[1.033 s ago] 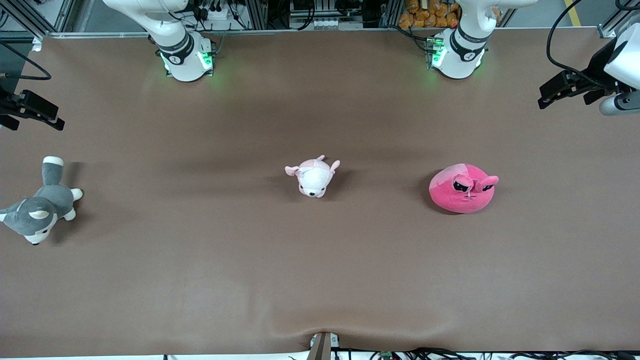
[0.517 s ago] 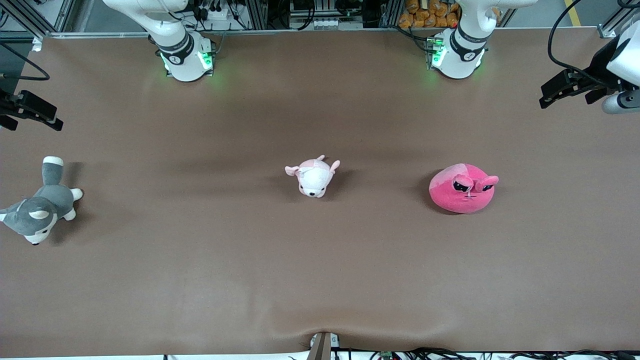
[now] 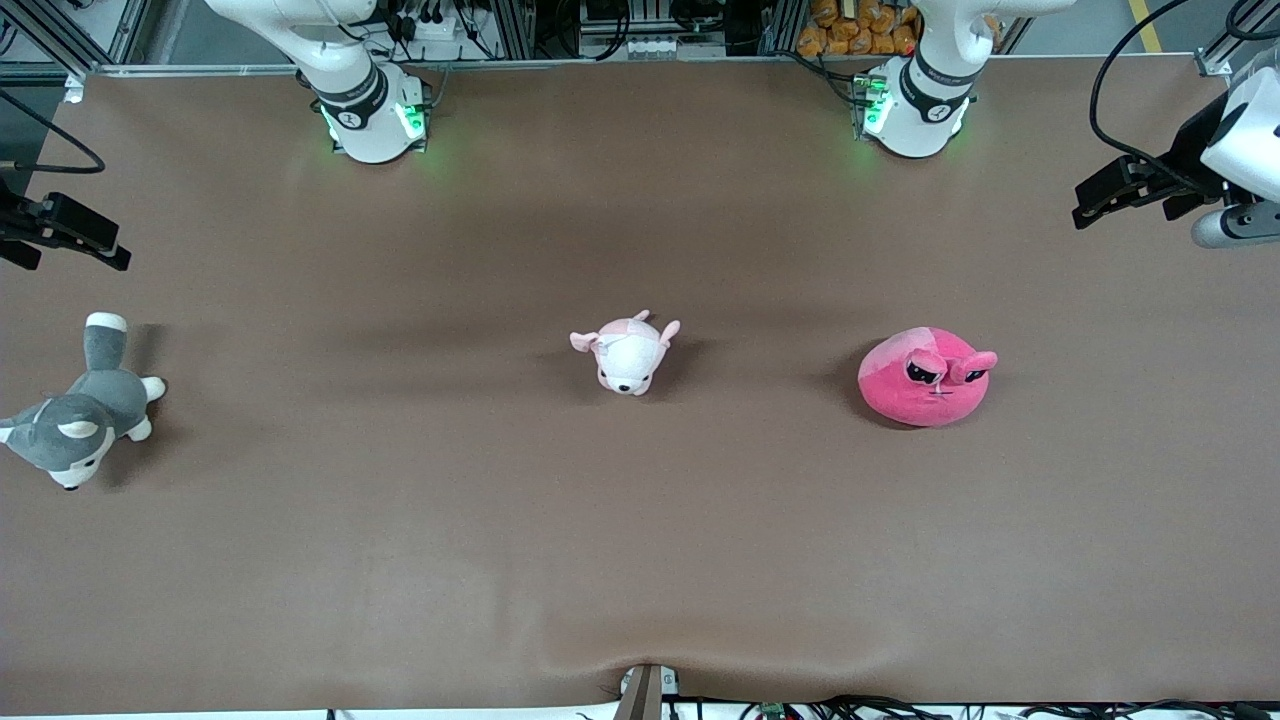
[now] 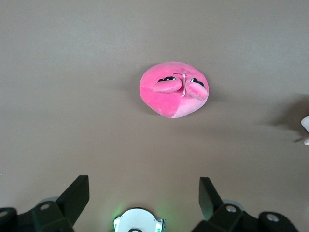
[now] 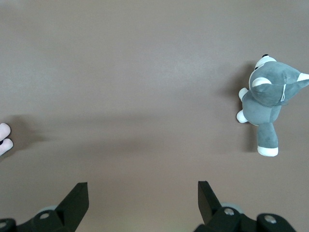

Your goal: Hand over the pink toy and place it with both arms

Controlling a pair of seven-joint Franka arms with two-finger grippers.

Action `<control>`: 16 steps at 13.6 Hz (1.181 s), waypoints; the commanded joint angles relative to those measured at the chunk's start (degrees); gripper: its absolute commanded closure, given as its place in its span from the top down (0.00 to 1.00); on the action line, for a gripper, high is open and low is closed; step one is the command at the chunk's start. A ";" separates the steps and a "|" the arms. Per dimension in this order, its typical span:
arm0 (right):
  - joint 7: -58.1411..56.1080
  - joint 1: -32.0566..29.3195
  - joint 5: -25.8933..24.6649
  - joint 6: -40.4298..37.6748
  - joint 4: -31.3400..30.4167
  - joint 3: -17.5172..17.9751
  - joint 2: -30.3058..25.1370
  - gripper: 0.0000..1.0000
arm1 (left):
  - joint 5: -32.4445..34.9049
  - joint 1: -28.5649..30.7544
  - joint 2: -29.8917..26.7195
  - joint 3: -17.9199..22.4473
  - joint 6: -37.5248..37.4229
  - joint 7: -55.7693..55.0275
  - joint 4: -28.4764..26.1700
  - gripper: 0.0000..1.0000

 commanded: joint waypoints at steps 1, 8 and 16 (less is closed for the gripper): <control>0.77 0.14 -0.56 -0.23 1.33 0.33 1.47 1.00 | -0.34 -0.26 0.80 0.17 -1.47 0.43 1.51 1.00; 1.21 1.45 1.01 0.12 1.41 0.50 1.56 1.00 | -0.34 -0.09 0.80 0.17 -1.47 0.43 1.69 1.00; 1.03 3.12 6.21 -0.32 1.33 0.59 2.78 1.00 | -0.34 0.26 0.89 0.17 -2.35 0.17 0.02 1.00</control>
